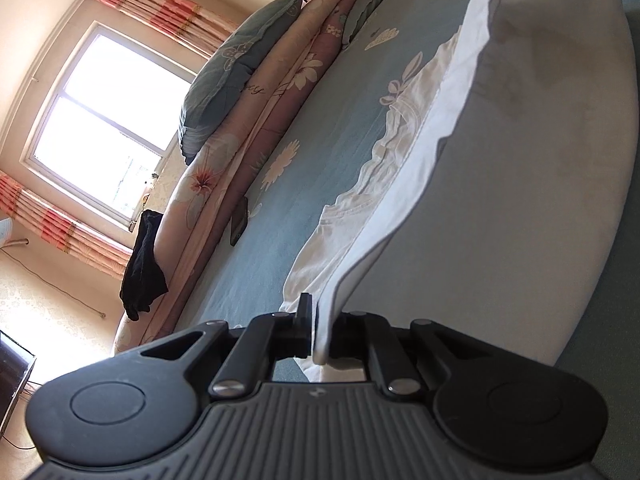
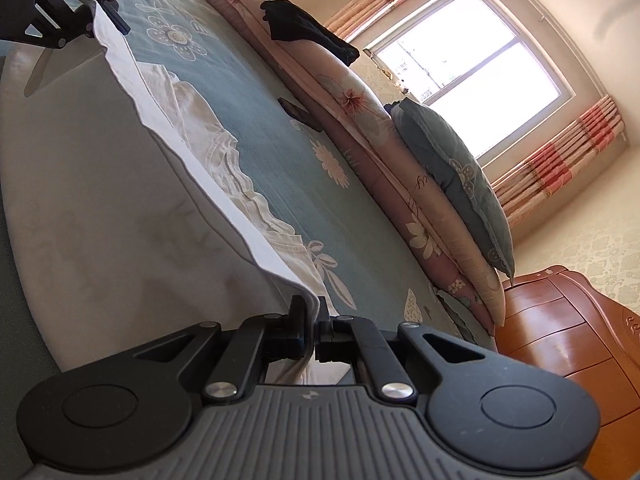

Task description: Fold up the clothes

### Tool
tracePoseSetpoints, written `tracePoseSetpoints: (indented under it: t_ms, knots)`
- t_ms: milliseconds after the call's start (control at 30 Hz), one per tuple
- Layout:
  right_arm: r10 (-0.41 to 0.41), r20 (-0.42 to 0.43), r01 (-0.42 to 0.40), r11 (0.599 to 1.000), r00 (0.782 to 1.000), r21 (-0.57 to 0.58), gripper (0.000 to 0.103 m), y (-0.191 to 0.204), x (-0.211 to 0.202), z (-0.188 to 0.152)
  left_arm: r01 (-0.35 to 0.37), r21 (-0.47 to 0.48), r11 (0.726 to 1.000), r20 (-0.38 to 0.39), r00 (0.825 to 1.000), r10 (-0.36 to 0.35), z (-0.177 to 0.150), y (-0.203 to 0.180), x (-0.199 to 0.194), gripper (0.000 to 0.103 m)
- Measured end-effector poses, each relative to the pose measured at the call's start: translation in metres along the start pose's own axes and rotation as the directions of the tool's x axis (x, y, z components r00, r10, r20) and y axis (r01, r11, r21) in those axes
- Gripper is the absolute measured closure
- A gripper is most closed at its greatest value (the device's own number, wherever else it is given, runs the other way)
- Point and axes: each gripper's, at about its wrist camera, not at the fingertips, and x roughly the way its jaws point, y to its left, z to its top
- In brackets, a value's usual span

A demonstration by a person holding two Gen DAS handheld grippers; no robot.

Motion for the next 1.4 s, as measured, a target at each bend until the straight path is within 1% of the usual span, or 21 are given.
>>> tracePoseSetpoints:
  t_ms: [300,433,567,700,900,967,1000,1033,1067,1100,1133,1167,1200,1233,1267,1300,1367,1400]
  knots:
    - [0.025,-0.019,-0.024,0.999,1.0,0.037,0.099,-0.016,0.049,0.007,0.019,-0.009,1.0,-0.016,1.0,-0.019,0.009,0.01,0.043,0.096]
    - [0.024,-0.023,-0.023,0.999,0.999,0.031,0.099,-0.018,0.067,0.01,0.027,-0.013,1.0,-0.023,0.999,-0.027,0.012,0.014,0.063,0.094]
    - [0.034,-0.032,-0.033,0.998,0.999,0.049,0.099,-0.022,0.084,0.012,0.033,-0.007,0.999,-0.031,0.999,-0.034,0.015,0.016,0.078,0.093]
    - [0.055,-0.051,-0.052,0.997,0.997,0.059,0.099,-0.023,0.099,0.012,0.053,-0.021,0.998,-0.04,0.998,-0.054,0.017,0.016,0.091,0.092]
    - [0.092,-0.066,-0.086,0.993,0.994,0.085,0.099,-0.022,0.112,0.006,0.088,-0.05,0.995,-0.057,0.994,-0.091,0.016,0.015,0.105,0.091]
    - [0.104,-0.075,-0.097,0.991,0.992,0.088,0.098,-0.021,0.117,0.005,0.105,-0.068,0.992,-0.066,0.992,-0.109,0.016,0.017,0.109,0.09]
    - [0.106,-0.079,-0.099,0.991,0.991,0.088,0.094,-0.02,0.119,0.005,0.115,-0.081,0.99,-0.072,0.99,-0.121,0.016,0.019,0.112,0.089]
    - [0.107,-0.083,-0.1,0.991,0.991,0.087,0.092,-0.02,0.121,0.004,0.124,-0.095,0.988,-0.078,0.988,-0.132,0.017,0.021,0.115,0.085]
    - [0.106,-0.084,-0.099,0.991,0.991,0.088,0.088,-0.02,0.122,0.004,0.129,-0.116,0.985,-0.083,0.987,-0.139,0.017,0.024,0.117,0.076]
    - [0.11,-0.085,-0.103,0.991,0.99,0.089,0.086,-0.021,0.123,0.004,0.135,-0.138,0.981,-0.087,0.985,-0.147,0.017,0.028,0.12,0.071]
    - [0.115,-0.087,-0.107,0.99,0.99,0.091,0.085,-0.022,0.124,0.004,0.143,-0.161,0.976,-0.089,0.983,-0.158,0.018,0.033,0.124,0.059]
    - [0.122,-0.089,-0.113,0.989,0.989,0.097,0.081,-0.025,0.127,0.004,0.158,-0.187,0.97,-0.086,0.981,-0.176,0.018,0.04,0.127,0.051]
    - [0.129,-0.092,-0.119,0.987,0.987,0.104,0.075,-0.028,0.129,0.004,0.175,-0.223,0.959,-0.082,0.977,-0.197,0.017,0.047,0.13,0.047]
    - [0.139,-0.099,-0.127,0.985,0.985,0.113,0.071,-0.032,0.133,0.004,0.193,-0.262,0.945,-0.077,0.972,-0.22,0.017,0.055,0.134,0.041]
    - [0.143,-0.104,-0.131,0.984,0.984,0.119,0.06,-0.035,0.137,0.003,0.219,-0.318,0.922,-0.076,0.964,-0.255,0.014,0.064,0.139,0.037]
    - [0.143,-0.104,-0.13,0.984,0.984,0.123,0.05,-0.038,0.14,0.003,0.243,-0.373,0.895,-0.072,0.955,-0.289,0.011,0.072,0.145,0.036]
    - [0.151,-0.106,-0.134,0.979,0.983,0.153,0.041,-0.047,0.147,0.003,0.284,-0.476,0.832,-0.059,0.934,-0.352,0.006,0.088,0.156,0.034]
    - [0.166,-0.104,-0.146,0.973,0.981,0.18,0.039,-0.052,0.15,0.002,0.288,-0.51,0.81,-0.054,0.929,-0.365,0.003,0.092,0.16,0.034]
